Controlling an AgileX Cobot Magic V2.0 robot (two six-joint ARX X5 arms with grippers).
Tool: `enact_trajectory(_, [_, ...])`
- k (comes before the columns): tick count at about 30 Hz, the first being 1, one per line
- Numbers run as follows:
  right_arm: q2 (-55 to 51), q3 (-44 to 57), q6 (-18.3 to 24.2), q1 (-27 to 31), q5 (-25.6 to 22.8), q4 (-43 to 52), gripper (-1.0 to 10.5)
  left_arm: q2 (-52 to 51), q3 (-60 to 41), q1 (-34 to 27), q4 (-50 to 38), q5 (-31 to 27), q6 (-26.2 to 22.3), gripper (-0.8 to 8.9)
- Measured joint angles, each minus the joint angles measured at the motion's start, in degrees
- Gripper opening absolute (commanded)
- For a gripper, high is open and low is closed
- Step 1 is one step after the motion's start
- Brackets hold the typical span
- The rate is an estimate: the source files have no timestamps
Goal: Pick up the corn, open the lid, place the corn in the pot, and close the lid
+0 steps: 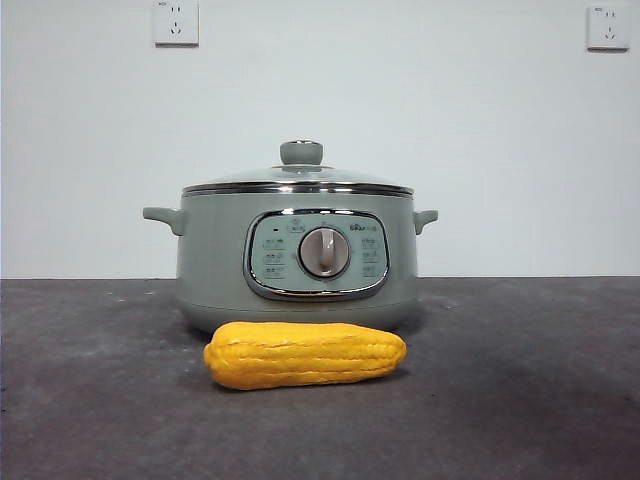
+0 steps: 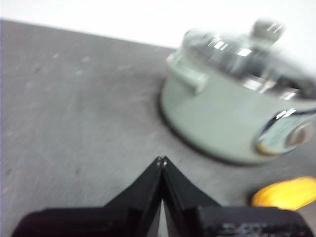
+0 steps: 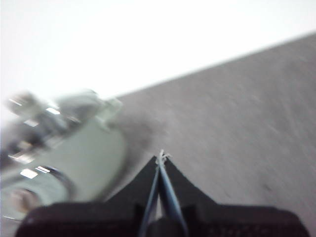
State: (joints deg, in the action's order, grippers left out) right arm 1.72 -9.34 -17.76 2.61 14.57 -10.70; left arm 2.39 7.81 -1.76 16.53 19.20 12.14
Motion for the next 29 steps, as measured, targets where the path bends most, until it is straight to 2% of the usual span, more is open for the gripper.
enact_trajectory(6, [6.05, -10.78, -0.94, 0.0, 6.6, -5.99, -0.1, 3.48, 8.35, 0.0, 4.96, 4.42, 1.07, -0.06])
enact_trajectory(9, [10.67, -16.85, 0.11, 0.0, 10.78, -11.17, -0.1, 6.14, 13.6, 0.0, 9.31, 7.02, 1.01, -0.06])
enact_trajectory(14, [19.12, -28.63, 6.93, -0.02, 16.41, -21.55, -0.1, 11.58, 23.34, 0.0, 15.76, 11.08, -0.66, -0.06])
enact_trajectory(19, [27.12, -38.95, 15.54, -0.02, 17.05, -34.49, -0.1, 17.57, 32.3, 0.0, 23.93, 14.49, -4.35, -0.06])
enact_trajectory(23, [33.0, -46.27, 22.47, -0.02, 18.78, -46.01, -0.1, 22.84, 39.78, 0.07, 32.87, 15.76, -9.14, -0.06])
enact_trajectory(29, [37.92, -52.94, 26.21, -0.79, 21.11, -53.92, -0.1, 28.06, 47.43, 2.05, 39.41, 15.91, -14.01, -0.06])
